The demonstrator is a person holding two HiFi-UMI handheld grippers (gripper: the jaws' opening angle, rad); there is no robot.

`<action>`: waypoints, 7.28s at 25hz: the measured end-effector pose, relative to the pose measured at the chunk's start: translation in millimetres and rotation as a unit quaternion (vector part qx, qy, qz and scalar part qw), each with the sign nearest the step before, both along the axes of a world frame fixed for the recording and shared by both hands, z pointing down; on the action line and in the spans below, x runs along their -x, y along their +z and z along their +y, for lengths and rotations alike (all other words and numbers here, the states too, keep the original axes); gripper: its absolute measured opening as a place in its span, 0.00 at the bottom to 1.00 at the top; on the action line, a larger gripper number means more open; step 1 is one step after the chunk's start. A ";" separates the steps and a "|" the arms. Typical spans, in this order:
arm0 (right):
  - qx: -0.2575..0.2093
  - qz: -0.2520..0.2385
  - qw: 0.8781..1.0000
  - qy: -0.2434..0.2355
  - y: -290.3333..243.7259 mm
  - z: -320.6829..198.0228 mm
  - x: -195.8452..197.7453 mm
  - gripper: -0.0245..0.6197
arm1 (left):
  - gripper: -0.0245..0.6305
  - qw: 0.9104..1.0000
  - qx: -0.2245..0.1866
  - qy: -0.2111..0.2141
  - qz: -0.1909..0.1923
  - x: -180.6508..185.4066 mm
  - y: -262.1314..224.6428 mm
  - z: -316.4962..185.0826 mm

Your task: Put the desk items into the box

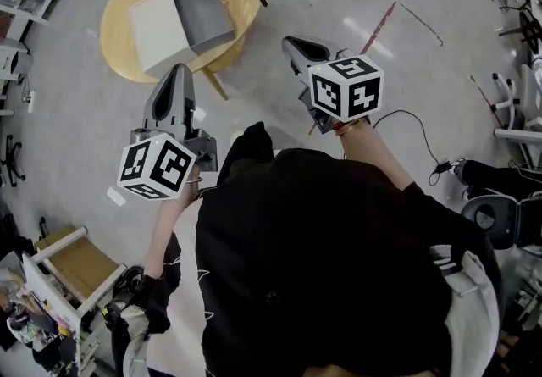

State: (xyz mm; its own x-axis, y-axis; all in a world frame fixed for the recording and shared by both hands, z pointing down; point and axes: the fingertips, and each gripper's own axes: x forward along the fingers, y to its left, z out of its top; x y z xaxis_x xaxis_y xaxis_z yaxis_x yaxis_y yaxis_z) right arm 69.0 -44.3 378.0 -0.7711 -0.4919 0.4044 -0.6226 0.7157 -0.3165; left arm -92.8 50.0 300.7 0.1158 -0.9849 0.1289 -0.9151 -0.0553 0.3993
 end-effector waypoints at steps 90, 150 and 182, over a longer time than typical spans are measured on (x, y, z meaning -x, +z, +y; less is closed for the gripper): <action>0.143 0.189 0.968 0.076 180.4 -189.1 74.7 0.17 | 0.05 0.993 0.010 -0.114 0.014 211.9 9.1 -124.5; 0.091 0.082 0.991 0.059 72.4 -225.0 120.9 0.14 | 0.05 0.987 -0.051 -0.150 0.024 219.9 -22.5 -113.7; 0.071 0.033 0.985 -0.153 16.2 -255.6 178.8 0.14 | 0.05 0.946 -0.037 -0.320 0.028 169.2 -16.7 -93.1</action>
State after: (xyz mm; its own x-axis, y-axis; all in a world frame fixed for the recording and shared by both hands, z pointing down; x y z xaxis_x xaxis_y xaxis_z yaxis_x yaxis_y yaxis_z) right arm -109.8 -300.0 394.2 -0.8443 -0.1747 0.5066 -0.4066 0.8246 -0.3934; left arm -262.0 -43.0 284.0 -0.5025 -0.8619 0.0681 -0.7485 0.4731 0.4646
